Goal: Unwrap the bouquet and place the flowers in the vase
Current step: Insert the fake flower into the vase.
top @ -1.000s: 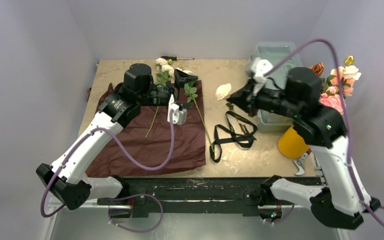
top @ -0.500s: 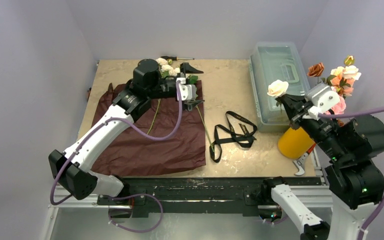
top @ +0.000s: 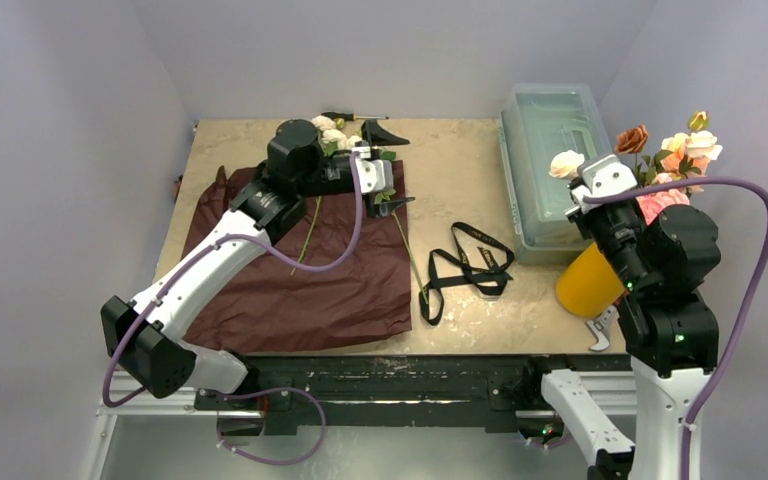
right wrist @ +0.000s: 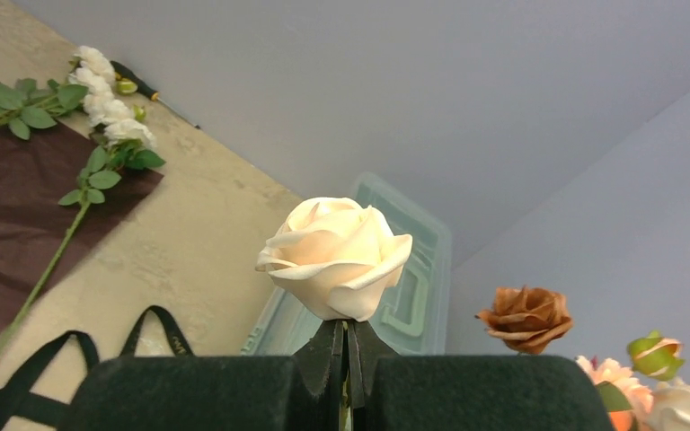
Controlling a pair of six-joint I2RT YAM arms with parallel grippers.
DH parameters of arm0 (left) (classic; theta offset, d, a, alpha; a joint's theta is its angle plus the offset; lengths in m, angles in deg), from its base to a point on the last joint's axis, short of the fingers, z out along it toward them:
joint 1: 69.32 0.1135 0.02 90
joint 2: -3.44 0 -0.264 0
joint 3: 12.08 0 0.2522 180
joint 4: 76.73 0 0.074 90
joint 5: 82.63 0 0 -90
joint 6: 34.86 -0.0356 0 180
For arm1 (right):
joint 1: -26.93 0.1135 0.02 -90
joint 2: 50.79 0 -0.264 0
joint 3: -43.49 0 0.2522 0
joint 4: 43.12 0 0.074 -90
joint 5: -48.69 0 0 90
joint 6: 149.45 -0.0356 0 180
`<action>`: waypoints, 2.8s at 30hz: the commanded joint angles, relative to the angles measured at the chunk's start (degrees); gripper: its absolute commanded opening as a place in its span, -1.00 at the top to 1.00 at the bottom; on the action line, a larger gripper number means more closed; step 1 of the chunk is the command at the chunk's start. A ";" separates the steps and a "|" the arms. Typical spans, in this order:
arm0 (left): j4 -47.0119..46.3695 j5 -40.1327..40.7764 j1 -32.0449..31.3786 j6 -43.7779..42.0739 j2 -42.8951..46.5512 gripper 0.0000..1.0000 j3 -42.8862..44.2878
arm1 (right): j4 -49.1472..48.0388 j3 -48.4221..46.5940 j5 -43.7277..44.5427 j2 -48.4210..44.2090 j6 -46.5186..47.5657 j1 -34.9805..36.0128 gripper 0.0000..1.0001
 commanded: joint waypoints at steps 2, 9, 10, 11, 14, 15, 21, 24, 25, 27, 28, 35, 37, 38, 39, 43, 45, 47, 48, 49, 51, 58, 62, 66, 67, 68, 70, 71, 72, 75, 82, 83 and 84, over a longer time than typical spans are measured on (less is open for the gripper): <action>-3.13 0.17 -0.34 1.66 2.42 -1.00 -1.46 | -2.53 -5.25 4.20 1.61 7.29 -0.15 1.00; -3.74 0.62 -0.34 1.29 3.23 -1.00 -2.65 | -0.47 -6.77 5.46 2.95 9.69 -0.12 1.00; -4.78 0.63 -0.34 1.37 3.38 -1.00 -2.88 | -0.42 -6.61 5.66 3.00 9.82 -0.16 1.00; -5.68 0.65 -0.38 1.35 3.66 -1.00 -3.27 | -0.60 -6.38 5.92 3.01 9.96 -0.15 1.00; -5.81 0.72 -0.35 0.76 4.70 -1.00 -4.41 | -1.10 -5.50 6.64 3.12 10.12 -0.09 1.00; -5.61 0.66 -0.33 0.23 4.91 -1.00 -4.64 | -1.42 -5.09 6.70 3.12 9.92 -0.11 1.00; -5.02 0.45 -0.35 -1.26 5.32 -1.00 -5.39 | -4.52 -0.85 7.55 1.80 8.69 -0.16 1.00; -5.01 0.23 -0.41 -1.33 5.38 -1.00 -5.68 | -4.93 0.63 7.59 1.66 7.99 -0.12 1.00; -5.02 0.20 -0.35 -1.42 5.43 -1.00 -5.82 | -5.25 1.23 7.77 1.58 7.66 -0.16 1.00; -4.93 0.14 -0.41 -1.83 5.58 -1.00 -6.14 | -5.82 2.78 8.41 1.29 7.59 -0.16 1.00; -4.93 0.16 -0.41 -2.06 5.70 -1.00 -6.27 | -6.27 3.84 8.92 1.00 7.70 -0.16 1.00; -5.14 0.29 -0.39 -2.32 5.75 -1.00 -6.90 | -7.01 5.48 10.32 0.43 8.61 -0.16 1.00; -5.28 0.34 -0.41 -2.32 5.63 -1.00 -7.06 | -7.05 5.87 10.54 0.28 8.82 -0.16 1.00; -5.28 0.34 -0.36 -2.23 5.59 -1.00 -7.06 | -7.20 5.94 10.68 0.17 9.12 -0.16 1.00; -5.36 0.37 -0.41 -2.15 5.48 -1.00 -7.00 | -7.41 5.86 10.85 0.23 9.46 -0.16 1.00; -5.28 0.38 -0.35 -2.06 5.36 -1.00 -6.97 | -7.23 3.22 10.93 1.58 10.10 -0.12 1.00; -5.26 0.41 -0.36 -1.94 5.25 -1.00 -6.84 | -7.10 2.34 10.77 2.24 9.77 -0.16 1.00; -5.28 0.41 -0.41 -1.82 5.16 -1.00 -6.68 | -6.80 2.90 10.79 2.17 9.83 -0.08 1.00; -5.28 0.45 -0.37 -1.83 5.15 -1.00 -6.63 | -7.03 3.75 10.91 1.82 10.02 -0.14 1.00; -5.22 0.52 -0.41 -1.80 5.15 -1.00 -6.56 | -7.28 4.69 10.97 1.31 10.21 -0.12 1.00; -4.90 0.80 -0.37 -1.85 5.11 -1.00 -6.51 | -7.81 6.57 11.30 0.43 9.84 -0.11 1.00; -4.75 0.87 -0.36 -2.05 5.18 -1.00 -6.62 | -10.73 10.79 13.97 -1.04 8.13 -0.10 1.00; -2.77 0.91 -0.39 -2.14 4.99 -1.00 -6.38 | -11.56 12.08 16.24 -1.34 6.90 -0.11 1.00; -2.91 0.91 -0.39 -2.21 4.43 -1.00 -6.18 | -12.10 12.87 18.12 -1.32 6.50 -0.25 1.00; -2.97 0.90 -0.34 -2.23 4.38 -1.00 -6.18 | -12.21 12.89 18.76 -1.17 6.50 -0.25 1.00; -3.20 0.83 -0.41 -2.18 4.22 -1.00 -6.14 | -12.35 12.82 19.15 -0.99 6.50 -0.36 1.00; -3.40 0.84 -0.39 -2.21 4.02 -1.00 -6.09 | -12.06 12.68 19.49 -0.75 6.69 -0.63 1.00; -3.39 0.85 -0.41 -2.23 3.92 -1.00 -6.05 | -11.86 12.53 19.86 -0.54 6.75 -0.73 1.00; -3.43 0.90 -0.40 -2.21 3.81 -1.00 -5.97 | -11.40 12.24 20.37 -0.20 6.89 -0.84 1.00; -3.31 0.99 -0.40 -2.47 3.83 -1.00 -5.99 | -8.30 9.96 21.27 1.63 7.26 -1.26 1.00; -3.51 0.92 -0.41 -2.33 3.61 -1.00 -6.03 | -2.06 6.85 21.42 4.80 13.47 -1.65 1.00; -3.60 1.00 -0.40 -2.28 3.57 -1.00 -5.99 | -0.82 6.31 21.32 5.30 14.33 -1.66 1.00; -3.69 1.03 -0.40 -2.20 3.55 -1.00 -5.99 | 0.48 5.66 21.30 5.92 14.99 -1.66 1.00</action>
